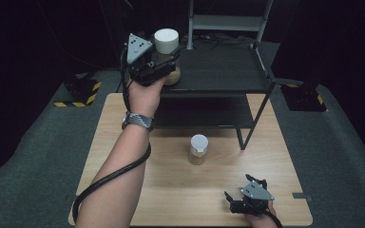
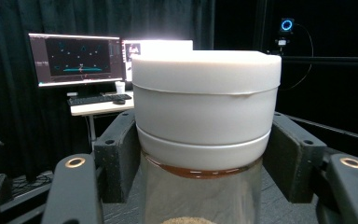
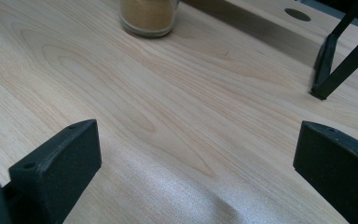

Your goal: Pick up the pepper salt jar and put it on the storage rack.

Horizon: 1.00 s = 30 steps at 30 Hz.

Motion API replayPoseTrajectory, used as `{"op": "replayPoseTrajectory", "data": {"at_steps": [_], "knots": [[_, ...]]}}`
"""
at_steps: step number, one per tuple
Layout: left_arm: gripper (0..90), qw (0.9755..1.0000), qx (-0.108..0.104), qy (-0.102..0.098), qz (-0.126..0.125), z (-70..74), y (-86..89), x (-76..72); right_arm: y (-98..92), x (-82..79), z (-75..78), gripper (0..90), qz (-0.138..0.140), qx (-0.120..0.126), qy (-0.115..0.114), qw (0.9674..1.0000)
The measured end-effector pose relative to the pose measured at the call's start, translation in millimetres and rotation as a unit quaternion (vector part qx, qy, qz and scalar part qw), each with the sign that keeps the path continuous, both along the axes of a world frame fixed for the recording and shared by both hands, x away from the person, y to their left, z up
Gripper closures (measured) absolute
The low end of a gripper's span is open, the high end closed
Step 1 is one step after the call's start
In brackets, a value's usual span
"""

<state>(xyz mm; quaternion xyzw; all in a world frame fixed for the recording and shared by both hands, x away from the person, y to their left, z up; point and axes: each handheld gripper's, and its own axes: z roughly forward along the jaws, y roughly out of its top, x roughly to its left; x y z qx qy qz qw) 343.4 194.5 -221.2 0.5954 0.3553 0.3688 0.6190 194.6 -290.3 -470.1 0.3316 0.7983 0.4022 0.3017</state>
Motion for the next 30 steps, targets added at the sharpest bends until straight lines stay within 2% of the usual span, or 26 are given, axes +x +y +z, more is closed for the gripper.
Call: {"op": "replayPoseTrajectory", "data": {"at_steps": [5, 6, 9, 11, 20, 30], "knots": [[32.9, 1.0, 0.005, 0.003, 0.001, 3.1, 0.0, -0.7, -0.1, 0.0, 0.0, 0.0, 0.0, 0.0, 0.0, 1.0], [29.9, 1.0, 0.005, 0.004, 0.004, 3.9, -0.8, -1.3, -0.2, 0.1, -0.1, 0.0, 0.0, 0.0, 0.0, 1.0], [15.8, 0.9998, 0.001, 0.013, 0.018, 4.7, -4.3, -4.7, -0.4, 0.2, -0.1, 0.0, 0.0, 0.001, 0.0, 1.0], [1.0, 0.9998, 0.0, 0.014, 0.015, 3.8, -3.3, -5.6, -0.3, 0.3, 0.1, 0.0, 0.001, -0.001, 0.0, 1.0], [0.4, 1.0, 0.008, 0.001, 0.005, -2.4, 1.7, -21.1, 1.5, 0.1, 0.4, 0.0, 0.002, -0.007, -0.001, 1.0], [0.4, 0.9998, 0.01, -0.014, 0.003, -8.2, 8.4, -46.2, 2.4, -0.7, 0.1, 0.0, 0.002, -0.009, -0.004, 0.9999]]}}
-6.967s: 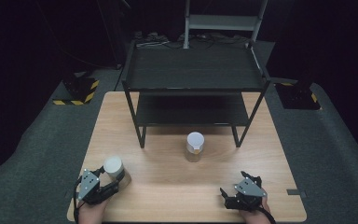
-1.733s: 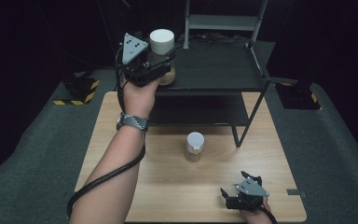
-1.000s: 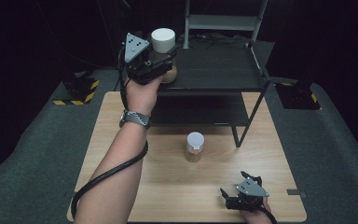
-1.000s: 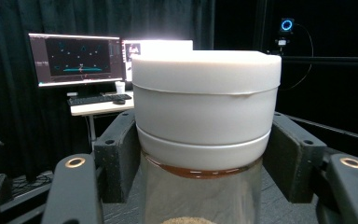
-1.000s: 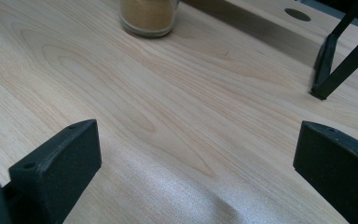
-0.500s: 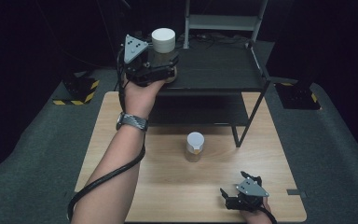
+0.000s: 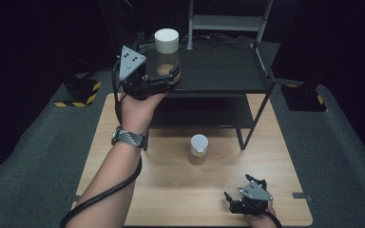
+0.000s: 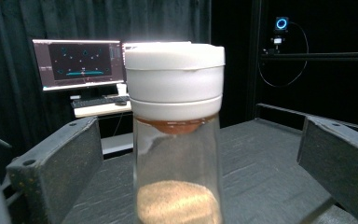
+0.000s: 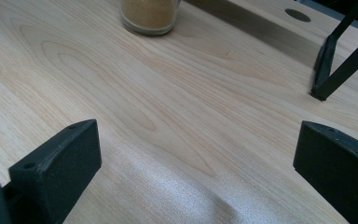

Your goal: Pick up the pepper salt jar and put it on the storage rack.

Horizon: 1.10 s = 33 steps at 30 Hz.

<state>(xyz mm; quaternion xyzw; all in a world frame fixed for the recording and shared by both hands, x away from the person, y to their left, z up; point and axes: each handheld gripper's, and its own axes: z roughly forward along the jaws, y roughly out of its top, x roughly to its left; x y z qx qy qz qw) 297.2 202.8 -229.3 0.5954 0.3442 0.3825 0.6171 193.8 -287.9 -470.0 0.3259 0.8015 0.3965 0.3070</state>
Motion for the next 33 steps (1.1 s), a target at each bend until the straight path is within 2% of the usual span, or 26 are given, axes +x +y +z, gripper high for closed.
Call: {"op": "replayPoseTrajectory", "data": {"at_steps": [9, 18, 33], "knots": [[0.4, 0.9998, 0.017, -0.007, 0.0, -9.4, 5.2, -24.0, 0.1, 0.1, 0.1, 0.0, 0.0, -0.001, 0.0, 1.0], [0.4, 0.9998, 0.017, -0.01, 0.0, -20.6, 9.6, -40.4, 0.0, 0.4, 0.3, 0.0, 0.001, -0.001, 0.001, 1.0], [0.4, 0.9995, 0.027, -0.012, 0.008, -43.6, 27.7, -70.1, 1.6, 0.1, 0.5, 0.0, 0.0, -0.006, 0.0, 1.0]]}}
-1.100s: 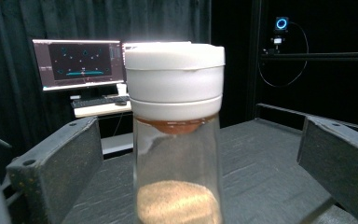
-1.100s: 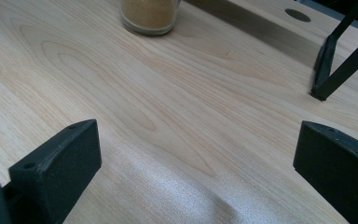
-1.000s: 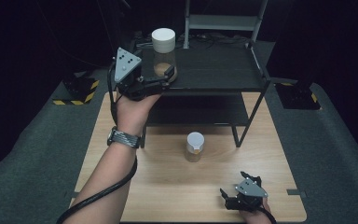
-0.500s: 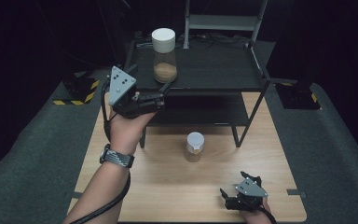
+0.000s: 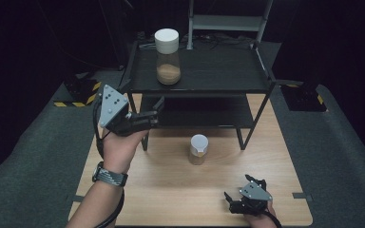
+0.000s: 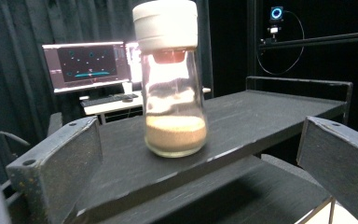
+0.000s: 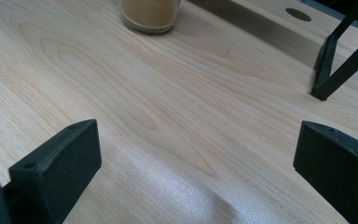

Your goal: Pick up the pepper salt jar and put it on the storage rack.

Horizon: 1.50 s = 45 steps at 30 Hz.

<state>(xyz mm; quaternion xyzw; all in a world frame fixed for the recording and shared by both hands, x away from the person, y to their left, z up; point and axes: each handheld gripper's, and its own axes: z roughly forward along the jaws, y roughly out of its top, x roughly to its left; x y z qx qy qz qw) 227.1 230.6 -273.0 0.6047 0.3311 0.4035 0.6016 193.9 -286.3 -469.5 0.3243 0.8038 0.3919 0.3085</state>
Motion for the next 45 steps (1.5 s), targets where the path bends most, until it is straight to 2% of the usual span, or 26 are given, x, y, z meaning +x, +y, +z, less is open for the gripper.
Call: {"op": "replayPoseTrajectory", "data": {"at_steps": [11, 20, 25, 26, 30, 35, 42, 43, 45], "knots": [[0.4, 0.9999, 0.01, 0.009, 0.006, -21.7, 9.6, -14.6, 0.3, -0.2, 0.0, 0.0, -0.001, 0.0, 0.0, 1.0], [0.4, 0.9996, 0.016, 0.024, 0.002, -50.2, 13.6, -23.4, 0.5, -0.3, 0.0, 0.0, -0.001, -0.001, -0.001, 1.0], [0.4, 0.999, 0.021, 0.038, 0.004, -68.7, 13.6, -26.4, 0.8, -0.1, -0.1, 0.0, 0.0, -0.002, -0.001, 1.0], [0.4, 0.9987, 0.024, 0.044, 0.004, -75.9, 13.2, -27.4, 1.1, -0.1, 0.0, 0.0, 0.0, -0.003, -0.001, 1.0], [0.4, 0.9983, 0.028, 0.052, 0.004, -86.6, 12.2, -27.8, 1.8, 0.0, 0.2, 0.0, 0.0, -0.005, 0.0, 1.0], [0.4, 0.9972, 0.023, 0.071, 0.002, -103.3, 12.4, -27.9, 1.7, -0.4, -0.1, 0.0, 0.001, -0.005, -0.002, 1.0], [0.4, 0.9944, 0.04, 0.097, 0.005, -126.9, 11.1, -29.7, 1.2, -0.1, 0.0, 0.0, 0.001, -0.003, -0.001, 1.0], [0.4, 0.9934, 0.043, 0.106, 0.004, -132.5, 12.1, -30.2, 1.5, -0.2, 0.0, 0.0, 0.0, -0.004, -0.001, 1.0], [0.4, 0.9927, 0.042, 0.113, 0.003, -137.3, 12.8, -30.8, 1.6, -0.1, 0.0, 0.0, 0.0, -0.004, -0.001, 1.0]]}}
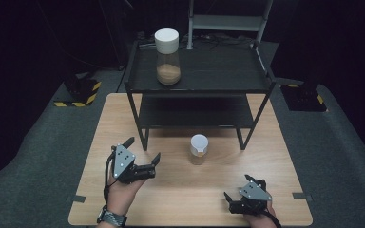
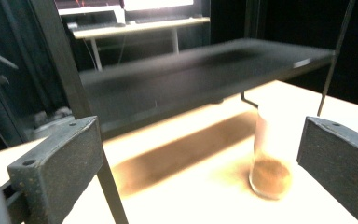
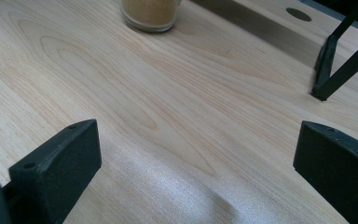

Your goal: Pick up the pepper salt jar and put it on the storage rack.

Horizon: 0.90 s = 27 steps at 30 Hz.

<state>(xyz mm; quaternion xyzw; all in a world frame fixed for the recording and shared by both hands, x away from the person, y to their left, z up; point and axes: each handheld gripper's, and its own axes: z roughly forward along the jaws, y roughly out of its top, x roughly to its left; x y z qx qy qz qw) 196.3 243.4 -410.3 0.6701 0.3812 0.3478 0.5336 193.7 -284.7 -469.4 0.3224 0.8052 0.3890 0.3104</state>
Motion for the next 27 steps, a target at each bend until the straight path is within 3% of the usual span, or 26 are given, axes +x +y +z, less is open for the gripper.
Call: {"op": "replayPoseTrajectory", "data": {"at_steps": [9, 21, 27], "knots": [[0.4, 0.9991, 0.006, 0.043, 0.002, -32.7, 7.6, -5.8, 0.9, -0.4, -0.1, 0.0, -0.001, -0.002, -0.001, 1.0], [0.4, 0.9965, 0.023, 0.081, 0.0, -58.3, 12.3, -9.2, 2.8, -0.8, 0.1, 0.0, -0.004, -0.005, -0.001, 1.0], [0.4, 0.9942, 0.062, 0.088, -0.001, -65.0, 7.2, -7.0, 4.3, -2.0, -0.2, 0.0, -0.008, -0.007, -0.003, 0.9999]]}}
